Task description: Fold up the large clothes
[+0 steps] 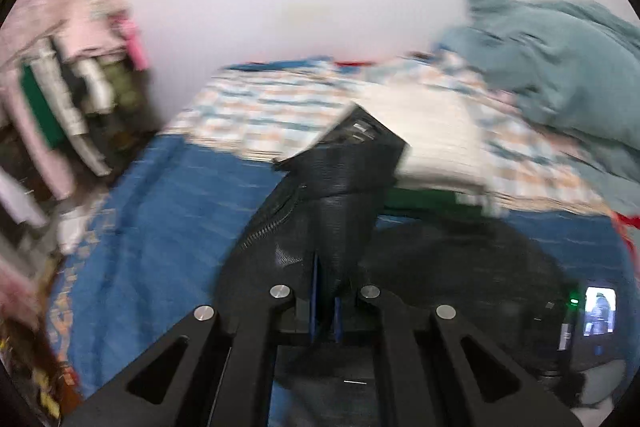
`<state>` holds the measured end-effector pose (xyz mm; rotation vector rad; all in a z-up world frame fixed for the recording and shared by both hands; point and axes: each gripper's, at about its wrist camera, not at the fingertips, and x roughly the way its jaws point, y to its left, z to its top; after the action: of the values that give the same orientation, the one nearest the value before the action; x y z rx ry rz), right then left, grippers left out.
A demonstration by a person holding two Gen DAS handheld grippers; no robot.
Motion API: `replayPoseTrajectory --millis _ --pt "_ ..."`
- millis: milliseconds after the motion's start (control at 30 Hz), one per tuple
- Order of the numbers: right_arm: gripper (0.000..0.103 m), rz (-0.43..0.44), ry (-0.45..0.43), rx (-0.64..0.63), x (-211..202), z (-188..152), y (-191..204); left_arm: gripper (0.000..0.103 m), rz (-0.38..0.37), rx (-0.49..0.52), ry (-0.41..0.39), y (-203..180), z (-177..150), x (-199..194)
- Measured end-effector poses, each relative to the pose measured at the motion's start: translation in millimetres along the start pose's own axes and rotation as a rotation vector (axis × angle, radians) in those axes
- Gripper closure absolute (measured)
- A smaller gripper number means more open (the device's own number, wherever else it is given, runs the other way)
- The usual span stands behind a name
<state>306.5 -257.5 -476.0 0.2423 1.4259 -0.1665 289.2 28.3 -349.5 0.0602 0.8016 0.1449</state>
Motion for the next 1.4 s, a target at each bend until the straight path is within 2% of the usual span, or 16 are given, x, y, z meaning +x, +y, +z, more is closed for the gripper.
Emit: replayPoseTrajectory --millis 133,300,467,533,600,633,667,700,900,1000,1067,1133,1200,1233,1267,1400 --pt "0.020 -0.040 -0.011 0.094 -9 -2 -86 0.100 -0.159 0.089 0.064 -114 -15 17" --pt "0.020 -0.086 0.017 0.172 2 -15 -174 0.100 -0.233 0.244 0.188 -225 -60 61" --pt "0.020 -0.050 0.056 0.237 12 -32 -227 0.096 -0.185 0.341 0.367 -272 -109 104" --pt "0.020 -0.012 0.063 0.260 13 -35 -240 0.094 -0.167 0.361 0.395 -279 -117 111" --pt "0.020 0.047 0.069 0.278 10 -38 -249 0.083 -0.195 0.341 0.412 -278 -115 110" --pt "0.020 0.059 0.070 0.281 9 -37 -252 0.059 -0.231 0.314 0.426 -276 -112 109" --pt "0.020 0.086 0.067 0.281 5 -37 -255 0.017 -0.260 0.291 0.436 -276 -111 106" --pt "0.020 0.112 0.062 0.276 0 -37 -257 0.002 -0.284 0.263 0.442 -272 -108 103" --pt "0.020 0.199 0.041 0.247 -32 -20 -249 0.000 -0.293 0.134 0.435 -223 -80 65" --pt "0.020 0.281 0.045 0.242 -45 -7 -233 0.000 -0.149 0.077 0.382 -161 -63 52" --pt "0.020 0.353 0.051 0.230 -47 0 -219 0.000 0.009 0.038 0.347 -111 -59 56" --pt "0.021 0.402 0.061 0.192 -44 14 -194 0.000 0.149 -0.016 0.350 -61 -60 80" --pt "0.023 0.429 0.065 0.153 -40 23 -171 0.000 0.240 -0.053 0.386 -29 -67 110" --pt "0.031 0.446 0.071 0.134 -37 27 -157 0.000 0.299 -0.066 0.415 -9 -74 132" --pt "0.039 0.467 0.080 0.115 -33 31 -142 0.000 0.334 -0.068 0.438 1 -81 147" --pt "0.044 0.497 0.121 0.057 -7 38 -99 0.000 0.398 -0.068 0.541 24 -117 190"
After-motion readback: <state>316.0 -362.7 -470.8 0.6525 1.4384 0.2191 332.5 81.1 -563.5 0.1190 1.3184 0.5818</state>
